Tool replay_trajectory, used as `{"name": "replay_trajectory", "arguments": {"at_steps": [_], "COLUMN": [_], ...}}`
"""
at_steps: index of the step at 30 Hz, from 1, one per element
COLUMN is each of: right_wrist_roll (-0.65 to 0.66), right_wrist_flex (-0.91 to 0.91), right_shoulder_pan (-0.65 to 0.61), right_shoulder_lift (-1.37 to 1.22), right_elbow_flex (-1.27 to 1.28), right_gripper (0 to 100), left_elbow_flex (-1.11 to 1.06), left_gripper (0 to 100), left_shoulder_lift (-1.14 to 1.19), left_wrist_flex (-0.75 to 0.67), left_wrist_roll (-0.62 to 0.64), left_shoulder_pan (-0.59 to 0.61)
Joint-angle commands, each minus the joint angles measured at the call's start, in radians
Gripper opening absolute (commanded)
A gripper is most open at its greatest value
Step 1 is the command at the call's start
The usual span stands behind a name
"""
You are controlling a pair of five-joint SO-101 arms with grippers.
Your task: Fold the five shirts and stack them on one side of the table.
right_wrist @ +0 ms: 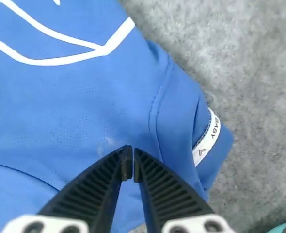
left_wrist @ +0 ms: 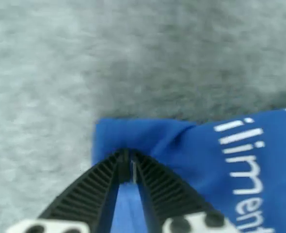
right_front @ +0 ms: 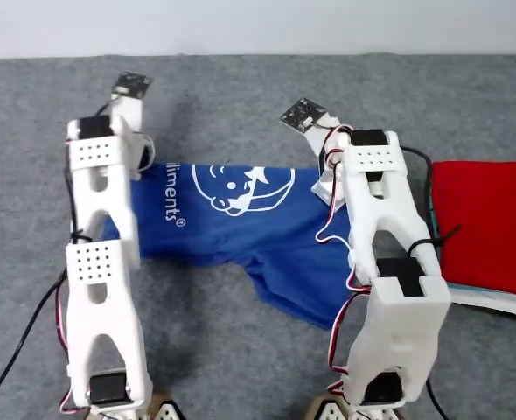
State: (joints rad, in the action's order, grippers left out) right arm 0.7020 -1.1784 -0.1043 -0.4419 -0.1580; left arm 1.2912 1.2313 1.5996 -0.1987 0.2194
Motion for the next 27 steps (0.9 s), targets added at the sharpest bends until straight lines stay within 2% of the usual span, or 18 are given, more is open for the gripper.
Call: {"name": "replay_trajectory", "arguments": {"at_steps": [1,6,10,15,23,27], "right_wrist_roll": [0.008,0.008,0.008,0.006,0.005,0.005], "right_wrist_flex": [-0.01,-0.019,-0.05,-0.14,-0.311,-0.403], "right_shoulder_pan": [0.028,0.025,0.019,0.042,0.199,0.314], "right_shoulder_lift": [0.058,0.085,0.148,0.271,0.453,0.504], "right_elbow_flex": [-0.055,-0.057,-0.057,-0.057,-0.057,-0.057], "right_gripper": [0.9,0.9,0.9,0.9,1.0,1.1], "left_elbow_flex": [0.038,0.074,0.225,0.392,0.182,0.005], "left_gripper": [2,2,2,2,2,2], "left_shoulder_lift": [-0.017,-0.028,-0.028,-0.052,-0.288,-0.404], "left_wrist_flex": [0.002,0.08,0.155,0.158,0.16,0.16], "left_wrist_roll": [0.005,0.005,0.012,0.049,0.052,-0.018], "left_shoulder_pan": [0.058,0.058,0.011,-0.032,-0.219,-0.338]}}
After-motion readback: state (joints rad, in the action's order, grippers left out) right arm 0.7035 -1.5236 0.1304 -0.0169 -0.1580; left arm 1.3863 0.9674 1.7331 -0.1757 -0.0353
